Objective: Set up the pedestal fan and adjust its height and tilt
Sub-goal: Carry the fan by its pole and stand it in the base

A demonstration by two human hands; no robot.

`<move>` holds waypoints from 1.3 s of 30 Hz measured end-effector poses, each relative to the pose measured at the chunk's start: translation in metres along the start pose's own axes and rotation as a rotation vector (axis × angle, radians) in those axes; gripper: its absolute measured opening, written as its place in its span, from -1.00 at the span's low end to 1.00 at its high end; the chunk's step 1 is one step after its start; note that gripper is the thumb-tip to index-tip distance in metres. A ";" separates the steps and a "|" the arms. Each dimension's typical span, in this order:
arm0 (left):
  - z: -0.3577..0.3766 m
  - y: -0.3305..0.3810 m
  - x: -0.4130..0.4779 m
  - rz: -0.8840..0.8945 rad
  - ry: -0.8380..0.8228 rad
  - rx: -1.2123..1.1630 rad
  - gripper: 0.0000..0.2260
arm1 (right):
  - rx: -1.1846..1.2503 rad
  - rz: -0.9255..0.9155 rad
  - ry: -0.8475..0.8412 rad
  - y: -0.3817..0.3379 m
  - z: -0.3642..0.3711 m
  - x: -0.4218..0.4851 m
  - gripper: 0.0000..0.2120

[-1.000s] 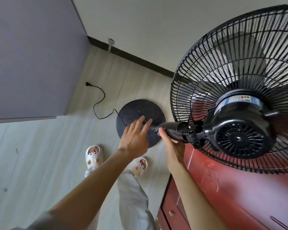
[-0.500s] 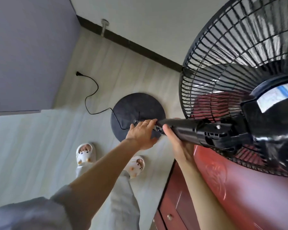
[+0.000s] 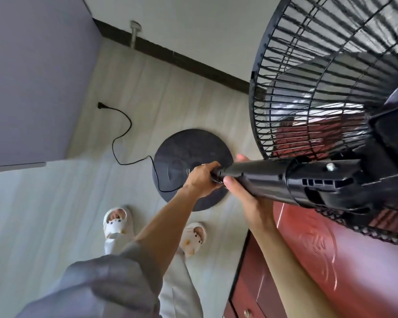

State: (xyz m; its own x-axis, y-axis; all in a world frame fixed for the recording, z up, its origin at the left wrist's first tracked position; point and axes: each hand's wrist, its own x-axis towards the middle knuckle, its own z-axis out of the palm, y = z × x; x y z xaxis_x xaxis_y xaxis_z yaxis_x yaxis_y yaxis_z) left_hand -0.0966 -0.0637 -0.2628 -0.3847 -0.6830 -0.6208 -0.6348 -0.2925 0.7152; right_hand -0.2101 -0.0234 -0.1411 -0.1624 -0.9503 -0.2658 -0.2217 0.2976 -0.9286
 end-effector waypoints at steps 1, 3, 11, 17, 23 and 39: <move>0.002 0.000 0.000 0.008 0.023 -0.010 -0.83 | 0.059 0.031 -0.019 0.002 0.001 0.000 -0.67; 0.005 0.002 -0.001 0.017 0.050 -0.026 -0.85 | 0.023 0.010 -0.064 0.002 0.000 0.002 -0.67; 0.014 0.000 0.002 0.039 0.100 -0.017 -0.87 | 0.019 0.043 -0.005 0.003 -0.012 0.000 -0.56; -0.007 0.018 -0.020 -0.001 0.172 0.015 -0.73 | 0.193 0.201 0.016 -0.028 -0.016 -0.004 -0.62; -0.045 0.039 -0.063 -0.004 0.147 0.111 -0.79 | 0.258 0.239 0.021 -0.079 -0.018 -0.006 -0.89; -0.123 0.085 -0.154 -0.070 0.116 0.249 -0.50 | 1.052 0.422 -0.002 -0.180 -0.014 -0.019 -0.90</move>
State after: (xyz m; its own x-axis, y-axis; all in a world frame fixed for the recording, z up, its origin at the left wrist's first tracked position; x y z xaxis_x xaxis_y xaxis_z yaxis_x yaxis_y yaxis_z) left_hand -0.0087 -0.0660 -0.0672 -0.2641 -0.7430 -0.6150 -0.8075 -0.1785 0.5623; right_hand -0.1810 -0.0577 0.0350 -0.0313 -0.7928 -0.6086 0.7688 0.3700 -0.5215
